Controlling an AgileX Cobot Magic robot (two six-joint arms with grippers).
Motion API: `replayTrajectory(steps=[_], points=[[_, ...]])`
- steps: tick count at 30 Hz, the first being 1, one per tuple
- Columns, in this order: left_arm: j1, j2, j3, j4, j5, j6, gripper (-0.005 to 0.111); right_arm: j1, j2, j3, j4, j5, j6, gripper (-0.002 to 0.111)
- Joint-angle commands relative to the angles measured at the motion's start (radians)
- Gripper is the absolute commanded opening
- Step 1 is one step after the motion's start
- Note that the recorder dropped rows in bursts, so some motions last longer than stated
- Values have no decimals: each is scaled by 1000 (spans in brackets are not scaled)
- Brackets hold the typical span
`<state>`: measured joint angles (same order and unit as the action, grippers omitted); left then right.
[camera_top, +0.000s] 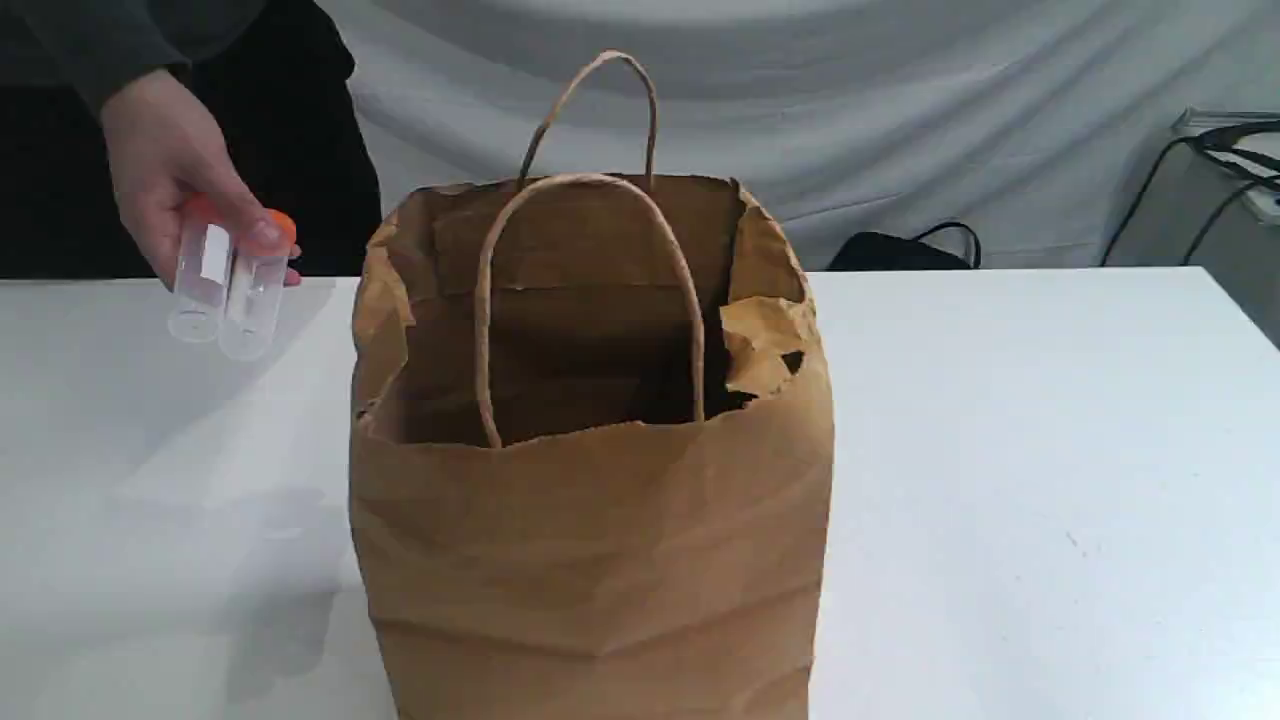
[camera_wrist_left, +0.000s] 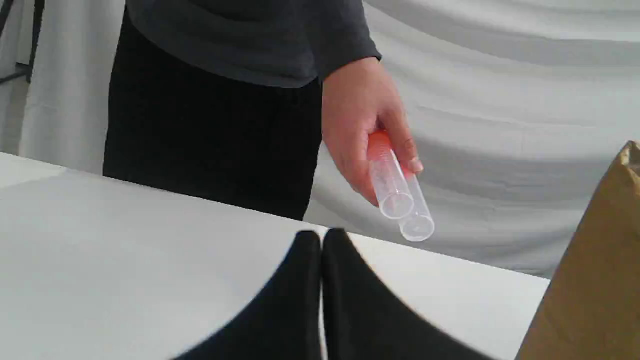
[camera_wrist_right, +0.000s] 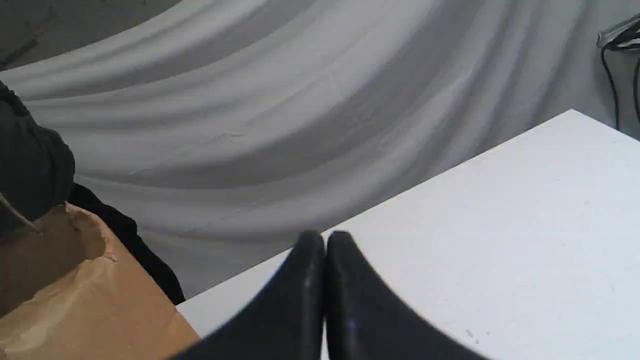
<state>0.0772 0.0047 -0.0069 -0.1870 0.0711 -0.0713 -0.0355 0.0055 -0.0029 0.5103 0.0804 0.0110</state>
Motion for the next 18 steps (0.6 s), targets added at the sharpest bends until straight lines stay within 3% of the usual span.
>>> replayTrajectory(steps=[1, 7, 18], points=[[0, -5, 7, -11, -15, -7, 0, 3, -6, 3, 5, -7, -3, 0], [0, -5, 7, -11, -15, -7, 0, 3, -6, 3, 147, -10, -1, 0], [0, -5, 7, -12, -15, -1, 0, 3, -6, 3, 147, -53, -29, 0]])
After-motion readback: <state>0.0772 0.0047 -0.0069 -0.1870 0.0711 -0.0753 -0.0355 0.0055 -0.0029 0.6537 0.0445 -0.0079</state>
